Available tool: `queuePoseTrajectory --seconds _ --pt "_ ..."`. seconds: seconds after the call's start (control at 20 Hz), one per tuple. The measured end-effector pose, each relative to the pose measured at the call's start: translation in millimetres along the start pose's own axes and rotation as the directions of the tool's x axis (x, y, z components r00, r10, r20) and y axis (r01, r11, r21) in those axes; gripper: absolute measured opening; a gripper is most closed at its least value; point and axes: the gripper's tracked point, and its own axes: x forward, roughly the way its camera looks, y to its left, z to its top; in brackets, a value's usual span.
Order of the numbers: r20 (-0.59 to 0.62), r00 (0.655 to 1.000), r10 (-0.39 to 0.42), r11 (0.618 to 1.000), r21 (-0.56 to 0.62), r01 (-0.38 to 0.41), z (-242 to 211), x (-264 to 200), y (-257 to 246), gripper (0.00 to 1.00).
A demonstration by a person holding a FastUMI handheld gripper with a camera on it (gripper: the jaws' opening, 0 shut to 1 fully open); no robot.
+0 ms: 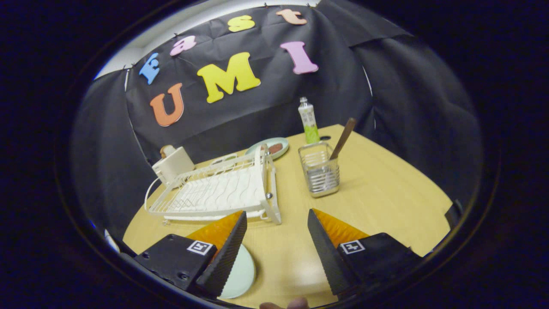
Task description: Take the plate from the dish rack, then take the spoon from the basket and place it into the plate.
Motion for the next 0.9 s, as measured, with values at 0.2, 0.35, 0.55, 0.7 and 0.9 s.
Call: queuePoseTrajectory --seconds 0.2,0.35,0.55,0.7,0.9 --pt "0.155 0.987 -0.049 0.993 -0.094 0.064 38.3 -9.2 -28.7 0.99" --pt "0.208 0.974 -0.085 0.985 -0.127 0.113 56.6 1.3 -53.8 0.99" --pt "0.216 0.972 -0.097 0.988 -0.099 0.121 75.7 40.0 -86.5 1.0" --pt "0.199 0.975 -0.101 0.987 -0.1 0.122 84.3 75.0 -105.4 1.0" --pt "0.176 0.979 -0.103 0.988 -0.095 0.121 91.4 110.6 -118.2 1.0"
